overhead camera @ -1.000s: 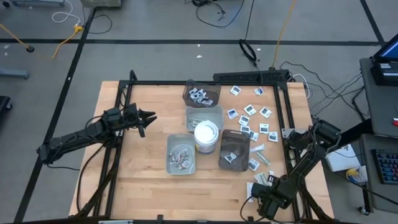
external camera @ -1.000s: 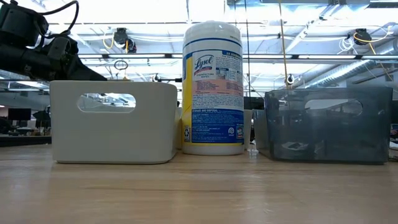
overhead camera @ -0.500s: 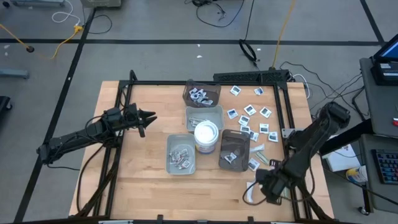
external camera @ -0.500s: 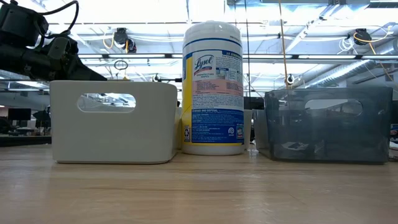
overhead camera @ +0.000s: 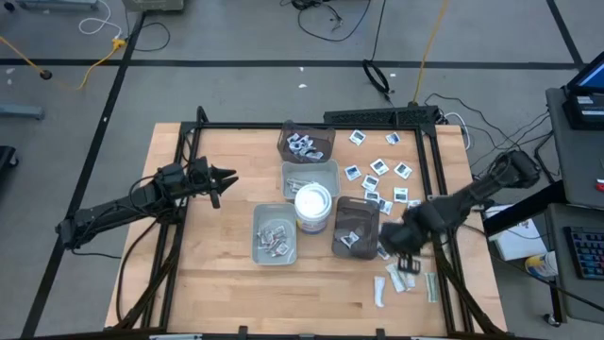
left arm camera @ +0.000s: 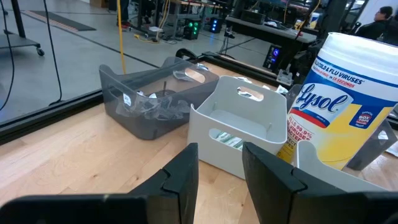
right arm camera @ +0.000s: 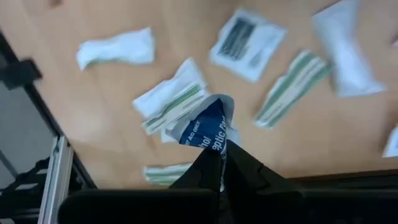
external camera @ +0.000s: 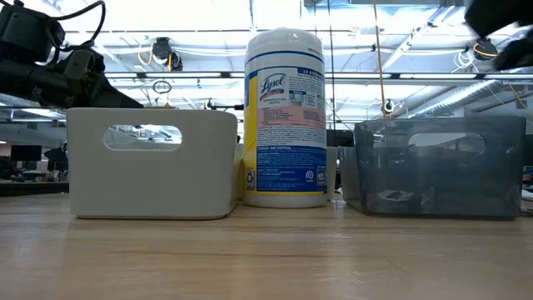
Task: Pick & Place First Aid Supplies
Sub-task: Put the alcohol pad into the top transparent black bin
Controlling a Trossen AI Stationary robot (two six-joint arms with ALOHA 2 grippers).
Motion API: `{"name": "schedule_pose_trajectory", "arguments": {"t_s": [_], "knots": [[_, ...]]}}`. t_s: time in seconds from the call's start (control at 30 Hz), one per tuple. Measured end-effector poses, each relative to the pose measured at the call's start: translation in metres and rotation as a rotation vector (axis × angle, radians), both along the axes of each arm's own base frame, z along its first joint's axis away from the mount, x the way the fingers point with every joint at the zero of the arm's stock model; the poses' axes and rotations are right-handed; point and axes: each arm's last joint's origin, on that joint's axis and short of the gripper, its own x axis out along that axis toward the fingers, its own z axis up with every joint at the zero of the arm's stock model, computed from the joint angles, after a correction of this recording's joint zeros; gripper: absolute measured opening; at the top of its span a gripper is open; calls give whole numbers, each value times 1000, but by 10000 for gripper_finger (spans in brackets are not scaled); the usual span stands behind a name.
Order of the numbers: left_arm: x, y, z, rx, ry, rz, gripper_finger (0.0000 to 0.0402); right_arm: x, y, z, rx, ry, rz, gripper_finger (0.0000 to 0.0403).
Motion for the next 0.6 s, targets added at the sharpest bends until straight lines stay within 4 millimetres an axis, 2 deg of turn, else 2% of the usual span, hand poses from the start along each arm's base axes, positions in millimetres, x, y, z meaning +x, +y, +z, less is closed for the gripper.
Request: {"name": "schedule_pose_trajectory", "arguments": {"t_s": [0.3,0.6], "knots": [[0,0,0,0,0,0,129,23,-79,0,-10,-10,-93,1],[0,0,0,0,0,0,129,17,-161,0,-70,-46,-228,1]]}}
